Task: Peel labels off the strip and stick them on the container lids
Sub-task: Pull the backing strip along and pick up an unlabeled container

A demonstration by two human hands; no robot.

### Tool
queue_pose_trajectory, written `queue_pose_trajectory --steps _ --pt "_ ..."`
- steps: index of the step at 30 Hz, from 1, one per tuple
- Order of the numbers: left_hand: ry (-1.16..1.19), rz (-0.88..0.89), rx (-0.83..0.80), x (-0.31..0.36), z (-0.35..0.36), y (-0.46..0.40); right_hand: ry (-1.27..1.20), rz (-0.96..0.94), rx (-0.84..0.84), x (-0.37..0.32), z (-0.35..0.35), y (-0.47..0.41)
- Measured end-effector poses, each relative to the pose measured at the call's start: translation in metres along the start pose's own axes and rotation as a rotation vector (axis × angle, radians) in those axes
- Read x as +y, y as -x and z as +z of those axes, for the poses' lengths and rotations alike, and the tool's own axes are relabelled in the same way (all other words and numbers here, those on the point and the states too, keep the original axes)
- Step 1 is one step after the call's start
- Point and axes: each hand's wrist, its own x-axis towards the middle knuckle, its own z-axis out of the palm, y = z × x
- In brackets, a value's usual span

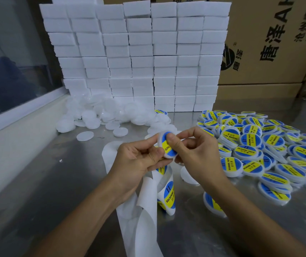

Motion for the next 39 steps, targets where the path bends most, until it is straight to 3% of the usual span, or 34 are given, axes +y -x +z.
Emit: queue_pose_trajectory --steps 7,10,14,23,32,39 --pt "-0.119 0.054 -0.014 0.002 -0.002 0.001 0.137 -0.106 -0.004 0.000 -0.002 0.002" --pt "-0.309 0.097 0.038 0.000 -0.004 -0.001 0.111 -0.100 -0.031 -0.001 -0.004 0.001" --pt "-0.388 0.130 0.141 0.001 -0.010 -0.003 0.068 -0.101 -0.155 0.003 0.001 0.001" --pt "-0.222 0.068 0.311 0.003 -0.013 -0.006 -0.054 -0.042 -0.317 -0.001 -0.002 -0.002" --pt "-0.205 0.039 0.146 0.003 0.001 0.001 -0.074 -0.038 -0.055 -0.004 -0.004 -0.002" --pt "-0.012 0.018 0.160 0.006 0.000 0.000 -0.091 -0.001 -0.225 -0.005 -0.008 -0.005"
